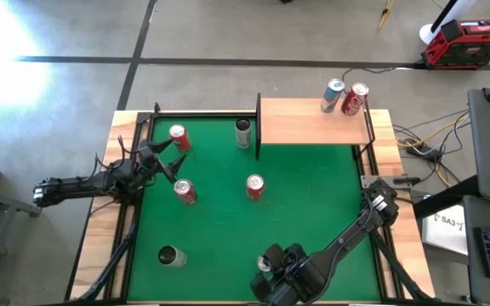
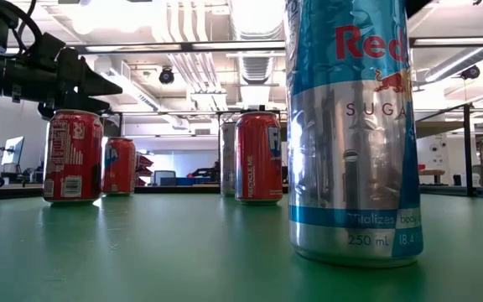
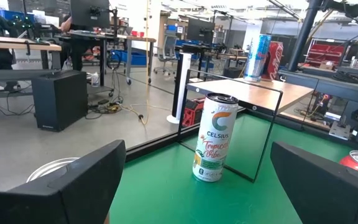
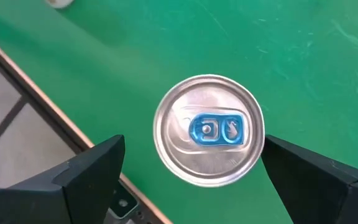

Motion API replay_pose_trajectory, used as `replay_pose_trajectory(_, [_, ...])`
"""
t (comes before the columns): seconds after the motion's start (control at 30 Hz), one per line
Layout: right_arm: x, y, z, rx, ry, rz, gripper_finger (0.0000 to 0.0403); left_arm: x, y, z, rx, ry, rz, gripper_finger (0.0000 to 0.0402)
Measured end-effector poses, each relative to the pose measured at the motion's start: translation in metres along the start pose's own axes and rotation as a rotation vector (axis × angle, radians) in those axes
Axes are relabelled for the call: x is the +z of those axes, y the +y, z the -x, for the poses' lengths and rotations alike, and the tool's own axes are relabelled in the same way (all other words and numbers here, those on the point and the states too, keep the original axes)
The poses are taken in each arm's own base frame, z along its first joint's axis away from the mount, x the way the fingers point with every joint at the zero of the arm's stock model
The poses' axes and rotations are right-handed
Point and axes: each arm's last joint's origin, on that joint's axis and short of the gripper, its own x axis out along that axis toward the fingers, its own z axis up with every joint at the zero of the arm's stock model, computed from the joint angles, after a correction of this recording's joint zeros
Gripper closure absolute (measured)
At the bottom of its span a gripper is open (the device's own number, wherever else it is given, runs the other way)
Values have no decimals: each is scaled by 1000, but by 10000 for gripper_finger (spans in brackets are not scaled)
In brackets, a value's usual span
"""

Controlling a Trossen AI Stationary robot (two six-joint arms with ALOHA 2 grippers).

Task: Place canned beverage on shelf
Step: Move the blue soda can to the center of the table

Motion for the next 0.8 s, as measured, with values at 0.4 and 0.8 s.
replay_pose_trajectory(0.4, [0,-3,-15,-60,-33,-53,45,0,0,0,0,0,0,15])
replay_pose_trajectory(0.8, [4,-6,-25,-107,-45,-164,172,0,0,0,0,0,0,15])
